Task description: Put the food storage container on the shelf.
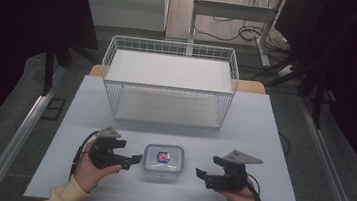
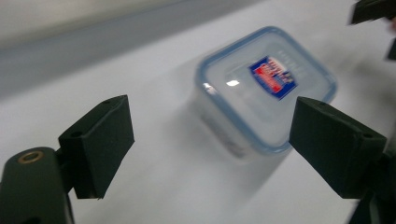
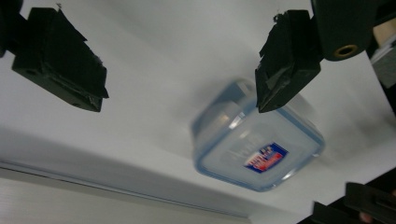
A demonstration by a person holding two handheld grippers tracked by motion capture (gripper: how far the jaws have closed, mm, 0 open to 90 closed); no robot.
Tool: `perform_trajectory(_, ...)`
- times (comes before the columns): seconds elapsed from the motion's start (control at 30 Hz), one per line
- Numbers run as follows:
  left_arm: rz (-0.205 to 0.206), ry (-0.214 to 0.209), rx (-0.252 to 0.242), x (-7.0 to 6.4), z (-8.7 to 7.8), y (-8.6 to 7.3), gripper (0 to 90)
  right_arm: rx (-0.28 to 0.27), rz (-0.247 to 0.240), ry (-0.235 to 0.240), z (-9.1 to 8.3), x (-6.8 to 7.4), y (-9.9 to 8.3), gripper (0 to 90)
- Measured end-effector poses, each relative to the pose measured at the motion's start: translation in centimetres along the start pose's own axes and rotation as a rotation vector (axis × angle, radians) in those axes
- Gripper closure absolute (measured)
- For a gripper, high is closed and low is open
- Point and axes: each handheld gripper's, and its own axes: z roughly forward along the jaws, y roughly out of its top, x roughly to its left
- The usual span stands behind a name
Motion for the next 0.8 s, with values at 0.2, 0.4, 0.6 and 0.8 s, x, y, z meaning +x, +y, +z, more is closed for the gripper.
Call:
perform_trajectory(0.2,-0.102,-0.09,0.007,0.5,1.6,1.0,19.2,0.045,0.127,0.079,2.9,-0.3,1.8,16.6)
perform_trajectory(0.4,-0.174,-0.148,0.036,1.1,2.9,1.1,20.6,0.081,0.2,0.111,4.5,-0.4,2.4,17.7)
perform_trajectory(0.6,-0.218,-0.183,0.066,1.4,3.7,1.0,21.9,0.133,0.261,0.148,6.3,-0.2,2.3,17.9)
perform_trajectory(0.8,-0.287,-0.231,0.07,1.5,4.0,0.6,20.7,0.166,0.273,0.174,7.4,0.3,2.0,18.6)
